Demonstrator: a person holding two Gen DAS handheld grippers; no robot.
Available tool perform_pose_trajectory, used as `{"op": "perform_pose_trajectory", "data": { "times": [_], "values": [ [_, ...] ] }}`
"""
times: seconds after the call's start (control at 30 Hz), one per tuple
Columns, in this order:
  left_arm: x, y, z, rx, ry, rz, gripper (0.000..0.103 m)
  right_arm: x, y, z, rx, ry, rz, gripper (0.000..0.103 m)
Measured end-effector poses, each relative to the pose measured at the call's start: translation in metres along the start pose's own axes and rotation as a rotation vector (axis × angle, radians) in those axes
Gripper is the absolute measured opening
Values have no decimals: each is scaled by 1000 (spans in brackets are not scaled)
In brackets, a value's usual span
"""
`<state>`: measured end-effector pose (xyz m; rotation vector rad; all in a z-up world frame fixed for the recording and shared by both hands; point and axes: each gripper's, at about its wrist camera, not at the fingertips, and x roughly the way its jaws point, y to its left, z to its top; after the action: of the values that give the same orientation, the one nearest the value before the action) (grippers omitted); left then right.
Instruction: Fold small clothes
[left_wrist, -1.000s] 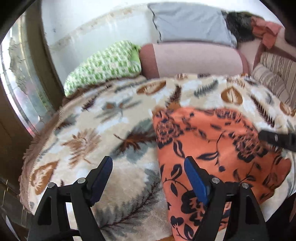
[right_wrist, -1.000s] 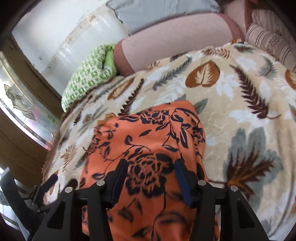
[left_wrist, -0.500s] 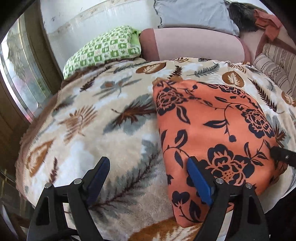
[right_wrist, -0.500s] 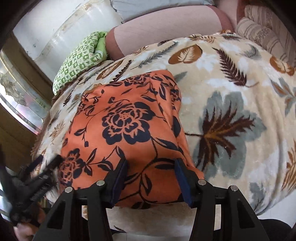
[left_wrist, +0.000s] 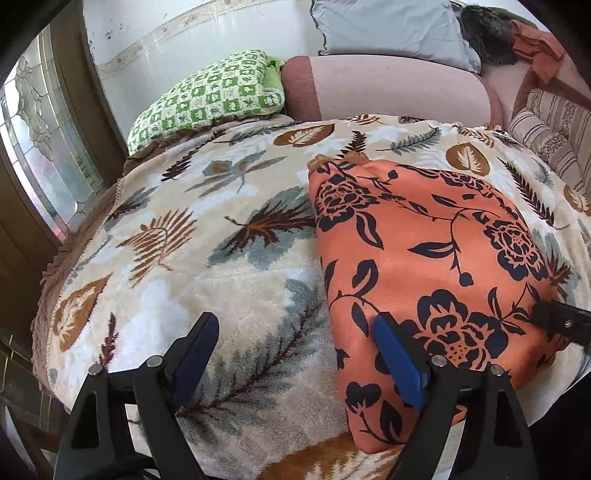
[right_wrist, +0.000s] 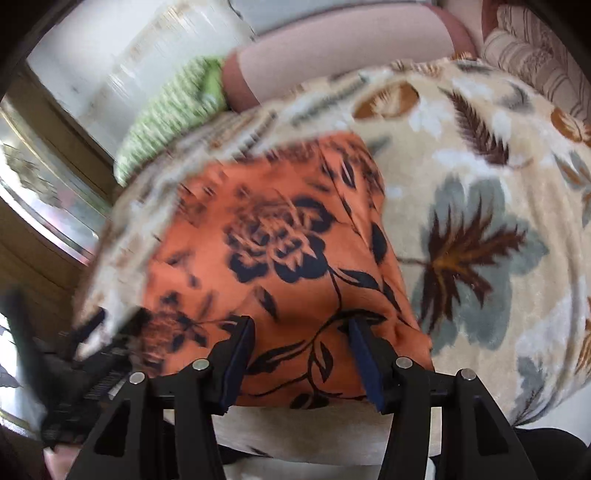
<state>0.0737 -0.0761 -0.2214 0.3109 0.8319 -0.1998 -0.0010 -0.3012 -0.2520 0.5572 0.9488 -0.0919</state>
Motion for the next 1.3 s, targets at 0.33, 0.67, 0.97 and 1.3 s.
{"op": "perform_pose_trajectory", "data": {
  "times": [0.33,0.67,0.97,1.3],
  "values": [
    [-75,9,26,-60,-158,12,95,-65,30,3,-119,-181,-62,59],
    [-152,13,40,-75,-317,-26,99,-120,53,4,-208,-331,-88,61],
    [-194,17,44,-109,-383,-38,101,-137,57,0,-209,-362,-85,61],
    [-213,14,48,-94,-390,10,101,-150,64,-2,-216,-390,-62,61]
  ]
}}
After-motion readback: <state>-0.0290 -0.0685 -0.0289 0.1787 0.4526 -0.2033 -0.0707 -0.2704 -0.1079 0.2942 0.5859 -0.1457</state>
